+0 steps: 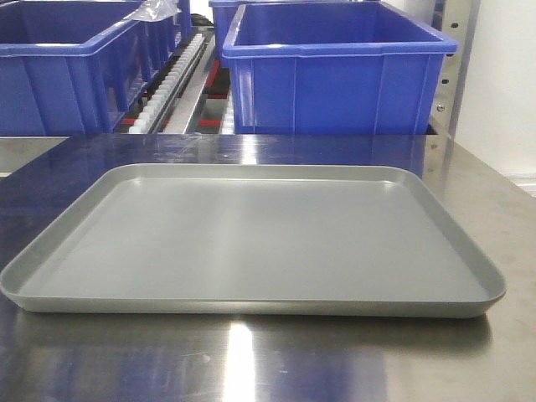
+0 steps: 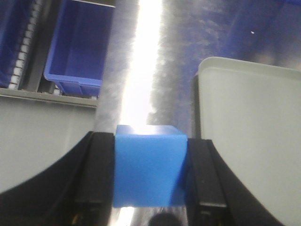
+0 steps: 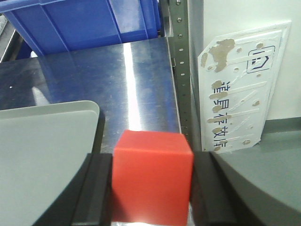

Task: Sort and place red and blue blocks on shelf

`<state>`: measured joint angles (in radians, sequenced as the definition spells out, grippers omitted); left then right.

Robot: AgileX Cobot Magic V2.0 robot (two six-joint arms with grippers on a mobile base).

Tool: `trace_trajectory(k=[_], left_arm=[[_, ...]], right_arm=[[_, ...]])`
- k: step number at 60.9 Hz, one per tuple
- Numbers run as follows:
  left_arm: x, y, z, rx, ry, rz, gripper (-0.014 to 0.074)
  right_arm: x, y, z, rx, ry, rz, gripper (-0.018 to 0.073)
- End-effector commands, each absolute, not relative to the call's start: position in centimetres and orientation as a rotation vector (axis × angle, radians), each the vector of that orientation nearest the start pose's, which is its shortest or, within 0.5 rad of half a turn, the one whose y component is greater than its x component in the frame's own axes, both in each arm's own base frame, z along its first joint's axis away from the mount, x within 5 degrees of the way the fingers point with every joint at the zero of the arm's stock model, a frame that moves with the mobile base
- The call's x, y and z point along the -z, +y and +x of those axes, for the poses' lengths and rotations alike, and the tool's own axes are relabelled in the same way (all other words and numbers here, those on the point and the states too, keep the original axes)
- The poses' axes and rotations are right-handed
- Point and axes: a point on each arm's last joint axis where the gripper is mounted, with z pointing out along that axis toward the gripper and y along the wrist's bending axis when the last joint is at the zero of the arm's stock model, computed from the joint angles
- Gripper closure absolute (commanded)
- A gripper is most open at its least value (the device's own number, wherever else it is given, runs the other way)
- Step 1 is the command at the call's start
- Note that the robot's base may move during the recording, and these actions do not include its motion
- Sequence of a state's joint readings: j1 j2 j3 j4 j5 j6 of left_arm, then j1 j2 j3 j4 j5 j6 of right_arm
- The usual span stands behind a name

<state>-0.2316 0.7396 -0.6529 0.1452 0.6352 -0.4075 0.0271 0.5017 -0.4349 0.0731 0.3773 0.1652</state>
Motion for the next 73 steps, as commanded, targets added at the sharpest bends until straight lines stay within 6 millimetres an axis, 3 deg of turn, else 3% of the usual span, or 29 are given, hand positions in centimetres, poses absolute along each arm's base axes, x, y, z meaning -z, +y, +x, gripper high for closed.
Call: trace_trajectory(k=[1,10,24,53,73], left_arm=[[-32.0,-1.9,12.4,0.22,2.052,-0.114,0.0463],[-30.5,-1.1,10.4,0.203,2.02,-0.145,0.0463],[-29.6,-0.6,8.8,0.169,1.972,-0.138,0.0463],[-30.3,-0.8,9.0,0.181,1.854,-0.089,0.0463],[-30.2,-0.5,9.0,0.109,1.868,-0.056,0.0463]], right_arm=[[-30.5,0.4,10.9,-0.19,1.806,0.171,0.0503],[-30.5,0.4,10.9,-0.19,1.806,0.171,0.0503],[-30.5,0.4,10.9,-0.19,1.806,0.171,0.0503],[-30.5,0.4,10.9,-0.19,1.806,0.171,0.0503],[-30.5,0.4,10.9,-0.19,1.806,0.171,0.0503]])
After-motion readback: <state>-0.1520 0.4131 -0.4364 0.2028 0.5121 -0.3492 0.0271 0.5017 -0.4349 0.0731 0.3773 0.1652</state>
